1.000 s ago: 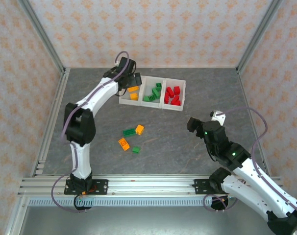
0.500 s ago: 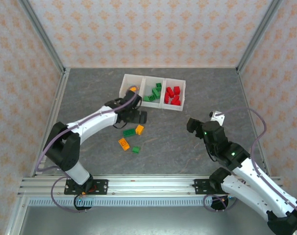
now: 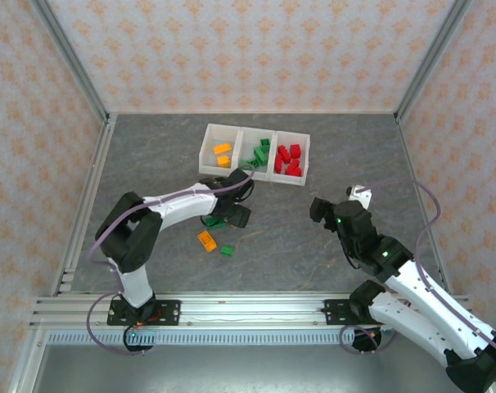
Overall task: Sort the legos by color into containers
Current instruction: Pick up the lego from the center of the table.
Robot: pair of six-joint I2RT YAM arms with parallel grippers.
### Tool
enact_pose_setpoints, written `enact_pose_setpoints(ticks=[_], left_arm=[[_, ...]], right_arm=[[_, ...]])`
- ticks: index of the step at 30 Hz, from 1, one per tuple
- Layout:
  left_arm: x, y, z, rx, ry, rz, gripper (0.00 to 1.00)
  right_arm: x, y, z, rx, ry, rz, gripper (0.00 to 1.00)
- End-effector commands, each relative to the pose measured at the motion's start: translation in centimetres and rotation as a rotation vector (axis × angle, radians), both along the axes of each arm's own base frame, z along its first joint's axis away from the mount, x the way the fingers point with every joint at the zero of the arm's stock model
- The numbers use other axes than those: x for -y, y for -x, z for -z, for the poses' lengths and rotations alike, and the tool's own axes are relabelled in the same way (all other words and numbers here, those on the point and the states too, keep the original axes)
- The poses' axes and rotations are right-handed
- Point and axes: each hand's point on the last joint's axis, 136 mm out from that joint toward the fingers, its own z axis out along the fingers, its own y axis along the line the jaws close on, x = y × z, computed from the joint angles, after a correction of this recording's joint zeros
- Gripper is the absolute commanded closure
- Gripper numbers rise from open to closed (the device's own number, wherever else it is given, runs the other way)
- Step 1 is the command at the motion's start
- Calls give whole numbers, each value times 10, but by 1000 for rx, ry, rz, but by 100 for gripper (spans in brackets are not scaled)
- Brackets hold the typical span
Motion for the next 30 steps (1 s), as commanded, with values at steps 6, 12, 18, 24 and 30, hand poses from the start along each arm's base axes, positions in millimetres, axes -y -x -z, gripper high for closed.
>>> enact_pose_setpoints(ticks=[6, 12, 18, 24, 30], left_arm=[[1, -17, 0, 5, -63, 27, 31], [0, -22, 11, -15, -107, 32, 42], [1, -23, 12, -16, -108, 21, 53], [-6, -20, 8, -11, -123, 8, 58], [-10, -17, 8, -16, -132, -13, 66]], right_arm=[[10, -1, -3, 17, 15, 44, 0], [11, -1, -2, 16, 20, 50, 0], [14, -1, -2, 21, 24, 66, 0], [13, -2, 0, 11, 32, 68, 0], [15, -2, 0, 9, 33, 80, 0]])
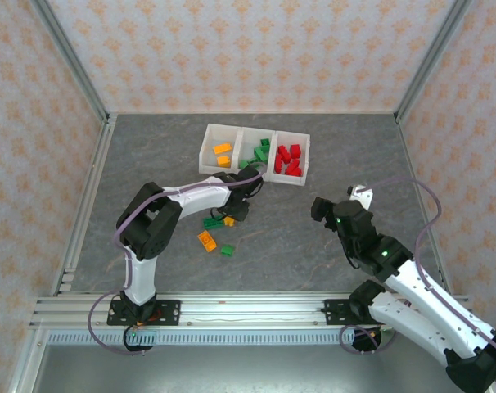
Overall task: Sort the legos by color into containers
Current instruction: Pick up the lego from the center of the table.
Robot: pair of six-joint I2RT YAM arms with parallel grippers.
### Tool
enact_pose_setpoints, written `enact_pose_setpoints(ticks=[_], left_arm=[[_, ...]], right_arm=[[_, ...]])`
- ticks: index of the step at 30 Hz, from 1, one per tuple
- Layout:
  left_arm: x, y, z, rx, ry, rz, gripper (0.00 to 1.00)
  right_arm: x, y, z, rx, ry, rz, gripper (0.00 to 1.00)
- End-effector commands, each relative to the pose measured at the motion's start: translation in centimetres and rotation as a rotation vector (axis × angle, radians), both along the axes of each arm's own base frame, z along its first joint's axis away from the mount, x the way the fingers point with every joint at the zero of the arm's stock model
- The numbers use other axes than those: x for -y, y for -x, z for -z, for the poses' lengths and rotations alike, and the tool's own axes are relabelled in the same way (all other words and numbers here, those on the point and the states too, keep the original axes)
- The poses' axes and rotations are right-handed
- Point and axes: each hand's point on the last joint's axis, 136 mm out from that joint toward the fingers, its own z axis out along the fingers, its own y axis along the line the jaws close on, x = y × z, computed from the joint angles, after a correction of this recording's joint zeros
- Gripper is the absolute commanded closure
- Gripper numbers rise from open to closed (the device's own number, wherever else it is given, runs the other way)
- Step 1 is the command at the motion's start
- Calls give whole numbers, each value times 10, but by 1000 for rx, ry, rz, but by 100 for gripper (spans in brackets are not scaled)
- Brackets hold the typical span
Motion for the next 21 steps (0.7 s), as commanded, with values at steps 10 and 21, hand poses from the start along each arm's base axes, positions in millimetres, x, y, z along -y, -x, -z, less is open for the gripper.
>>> enact_pose_setpoints(ticks=[10, 21], left_arm=[[-16, -10, -22, 46, -6, -89, 83], [-53, -68, -94, 252, 202, -335, 84]], right_arm=[[12, 1, -1, 0, 19, 59, 0], [14, 2, -3, 10, 12, 68, 0]])
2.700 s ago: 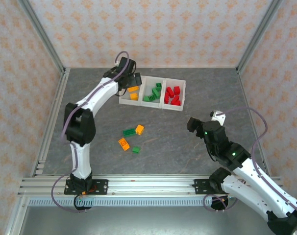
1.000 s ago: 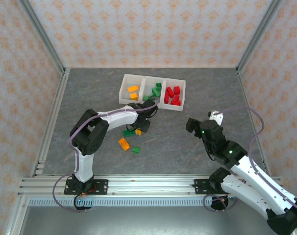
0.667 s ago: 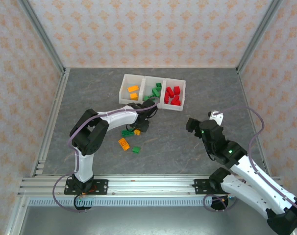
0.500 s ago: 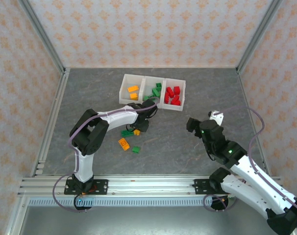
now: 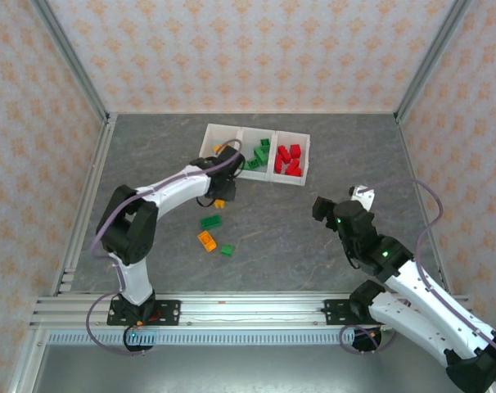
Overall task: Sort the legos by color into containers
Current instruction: Pick up the lego from the center of the table, then place the lego in the container.
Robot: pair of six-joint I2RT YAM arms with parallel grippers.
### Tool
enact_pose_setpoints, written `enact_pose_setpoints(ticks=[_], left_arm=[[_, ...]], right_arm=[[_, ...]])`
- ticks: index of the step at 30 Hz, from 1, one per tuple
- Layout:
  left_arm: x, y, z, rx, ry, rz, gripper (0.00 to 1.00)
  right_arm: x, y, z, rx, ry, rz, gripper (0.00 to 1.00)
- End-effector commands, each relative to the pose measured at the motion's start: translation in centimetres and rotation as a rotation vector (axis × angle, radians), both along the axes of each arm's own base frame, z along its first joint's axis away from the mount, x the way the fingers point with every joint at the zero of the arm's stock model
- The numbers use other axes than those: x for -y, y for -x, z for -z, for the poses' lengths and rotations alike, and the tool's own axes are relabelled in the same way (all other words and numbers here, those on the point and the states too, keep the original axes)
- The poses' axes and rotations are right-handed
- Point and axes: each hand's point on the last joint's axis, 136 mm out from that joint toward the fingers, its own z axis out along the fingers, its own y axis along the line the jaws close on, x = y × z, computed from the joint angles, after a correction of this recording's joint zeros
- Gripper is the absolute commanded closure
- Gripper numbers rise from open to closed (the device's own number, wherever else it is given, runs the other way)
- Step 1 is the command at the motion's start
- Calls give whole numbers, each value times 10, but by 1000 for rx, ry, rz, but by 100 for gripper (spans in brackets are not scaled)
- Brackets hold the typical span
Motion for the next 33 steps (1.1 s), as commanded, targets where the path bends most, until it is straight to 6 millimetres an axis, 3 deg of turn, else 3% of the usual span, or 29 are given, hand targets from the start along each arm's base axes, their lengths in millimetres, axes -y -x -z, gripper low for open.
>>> enact_pose_setpoints(ticks=[1, 7, 12, 16, 22, 26, 30, 32, 33], left_arm=[[-10, -29, -36, 116, 88, -97, 84], [-23, -86, -64, 216, 99, -158, 84], [-27, -141, -66, 267, 92, -204, 84], [-28, -178, -69, 347, 76, -237, 78], [-29, -214, -63, 401, 101, -261, 73], [-27, -226, -53, 376, 187, -264, 69], [-32, -225, -66, 415, 216, -264, 49], [-37, -223, -80, 443, 205, -261, 21], [-38, -222, -85, 448, 205, -258, 13]], right_arm=[[10, 1, -3, 6, 11, 49, 0], [11, 2, -3, 5, 12, 52, 0], [12, 2, -2, 4, 16, 54, 0], [12, 1, -1, 5, 20, 57, 0], [11, 1, -1, 2, 21, 53, 0], [8, -1, 3, -7, 24, 43, 0], [4, -3, 9, -32, 38, 26, 0], [2, -4, 13, -50, 47, 19, 0], [1, -4, 13, -54, 48, 17, 0]])
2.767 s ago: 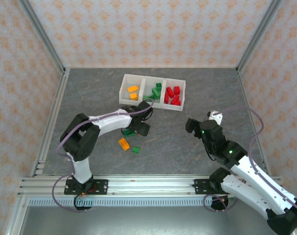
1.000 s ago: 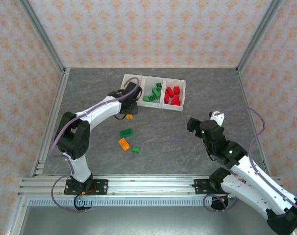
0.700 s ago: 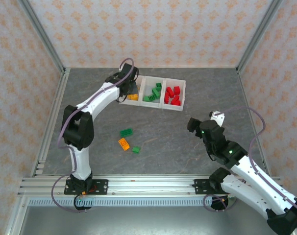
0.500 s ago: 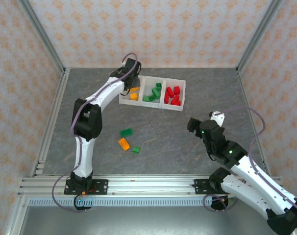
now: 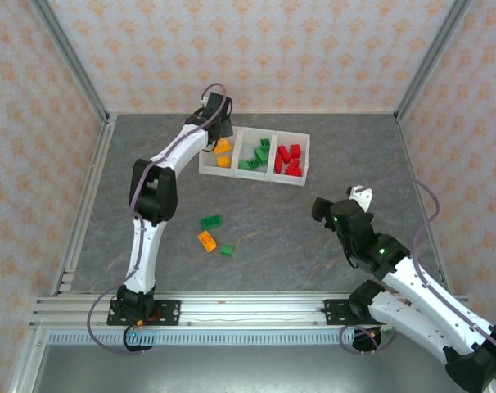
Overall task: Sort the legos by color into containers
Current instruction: Place the lego in the container.
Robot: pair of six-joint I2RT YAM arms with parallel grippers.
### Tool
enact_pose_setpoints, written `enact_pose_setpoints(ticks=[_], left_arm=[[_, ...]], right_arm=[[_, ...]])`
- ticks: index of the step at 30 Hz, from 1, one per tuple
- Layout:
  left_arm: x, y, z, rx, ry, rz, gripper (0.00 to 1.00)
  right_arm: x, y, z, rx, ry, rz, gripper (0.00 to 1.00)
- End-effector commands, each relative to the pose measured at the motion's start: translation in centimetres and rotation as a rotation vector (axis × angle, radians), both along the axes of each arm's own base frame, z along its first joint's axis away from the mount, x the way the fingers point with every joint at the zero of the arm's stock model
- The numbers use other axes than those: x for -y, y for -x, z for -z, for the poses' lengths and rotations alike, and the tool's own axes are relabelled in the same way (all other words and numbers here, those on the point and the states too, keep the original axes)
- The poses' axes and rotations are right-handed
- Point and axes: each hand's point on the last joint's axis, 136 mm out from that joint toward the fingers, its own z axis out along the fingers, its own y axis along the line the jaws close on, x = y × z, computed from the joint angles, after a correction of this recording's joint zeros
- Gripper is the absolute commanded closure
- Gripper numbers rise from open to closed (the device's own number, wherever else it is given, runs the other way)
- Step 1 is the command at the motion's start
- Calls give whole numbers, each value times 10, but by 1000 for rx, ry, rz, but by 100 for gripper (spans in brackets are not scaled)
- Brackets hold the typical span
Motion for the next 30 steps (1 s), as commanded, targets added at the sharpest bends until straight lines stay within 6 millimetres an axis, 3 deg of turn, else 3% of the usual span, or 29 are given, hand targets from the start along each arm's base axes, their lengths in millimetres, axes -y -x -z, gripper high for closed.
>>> enact_pose_setpoints(ticks=[1, 3, 7, 11, 12, 13, 17, 20, 23, 30], left_arm=[[-4, 0, -48, 92, 25, 11, 9], [-6, 5, -60, 99, 22, 25, 2], [-11, 28, -73, 82, 1, 51, 1], [-27, 72, -53, 24, -5, 18, 1], [-30, 85, -41, -5, 0, 12, 1], [-34, 102, -45, -6, 12, 2, 1], [-45, 165, -9, -114, 56, -33, 1], [-45, 210, 18, -186, 97, -31, 1], [-41, 246, 31, -245, 76, -21, 1], [-13, 284, 50, -317, -8, 26, 1]], right_arm=[[2, -1, 1, -7, 12, 10, 0], [2, -1, -1, -5, 10, 6, 0], [3, -1, -1, 2, 9, 14, 0], [3, -1, -2, 4, 7, 13, 0], [2, -1, -2, 3, 4, 9, 0], [1, -1, -1, 1, 4, 2, 0], [-6, -1, 2, -16, -2, -35, 0], [-10, -2, 6, -34, 2, -53, 0], [-13, -3, 10, -49, 7, -61, 0], [-14, -4, 11, -54, 10, -67, 0]])
